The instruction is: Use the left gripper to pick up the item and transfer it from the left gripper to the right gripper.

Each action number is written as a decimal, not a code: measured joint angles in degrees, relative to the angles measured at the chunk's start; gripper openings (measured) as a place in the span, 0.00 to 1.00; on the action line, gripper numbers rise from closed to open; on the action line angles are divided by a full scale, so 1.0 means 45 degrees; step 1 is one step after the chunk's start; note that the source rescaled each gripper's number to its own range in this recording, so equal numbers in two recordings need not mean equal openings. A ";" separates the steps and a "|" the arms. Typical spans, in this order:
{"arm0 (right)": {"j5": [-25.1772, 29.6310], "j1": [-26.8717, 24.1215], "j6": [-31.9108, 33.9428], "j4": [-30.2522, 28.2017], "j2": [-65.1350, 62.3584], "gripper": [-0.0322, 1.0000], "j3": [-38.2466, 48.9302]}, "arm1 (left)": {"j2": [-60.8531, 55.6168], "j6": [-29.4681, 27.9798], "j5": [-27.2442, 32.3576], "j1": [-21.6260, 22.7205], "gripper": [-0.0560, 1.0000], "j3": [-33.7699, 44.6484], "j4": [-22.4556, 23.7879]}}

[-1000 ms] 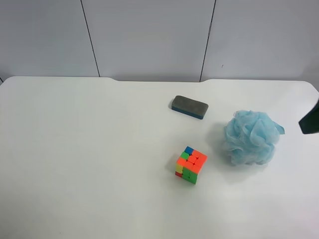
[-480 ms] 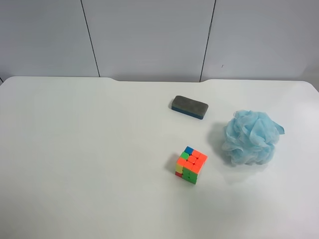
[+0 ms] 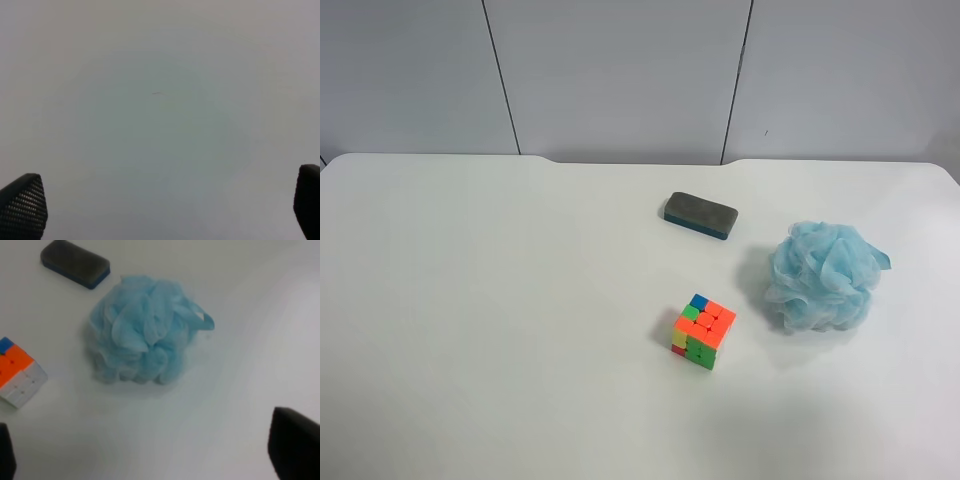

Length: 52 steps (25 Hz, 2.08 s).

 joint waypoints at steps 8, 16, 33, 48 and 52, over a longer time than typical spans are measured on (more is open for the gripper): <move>-0.0509 0.0000 0.0000 0.0000 0.0000 1.00 0.0330 | 0.0000 0.0000 0.0000 0.0000 1.00 0.0000 0.0000; -0.0513 0.0000 0.0000 0.0000 0.0000 1.00 0.0330 | 0.0000 0.0000 0.0000 0.0000 1.00 0.0000 0.0000; -0.0522 -0.1026 0.0000 0.0023 -0.0876 1.00 0.0330 | 0.0000 0.0000 0.0000 0.1134 1.00 0.0000 0.0000; -0.0522 -0.1026 0.0000 0.0094 -0.0876 1.00 0.0330 | 0.0000 0.0000 -0.0002 0.1336 1.00 0.0000 0.0000; -0.0522 -0.1026 0.0000 0.0094 -0.0876 1.00 0.0330 | 0.0000 0.0000 -0.0002 0.1336 1.00 0.0000 0.0000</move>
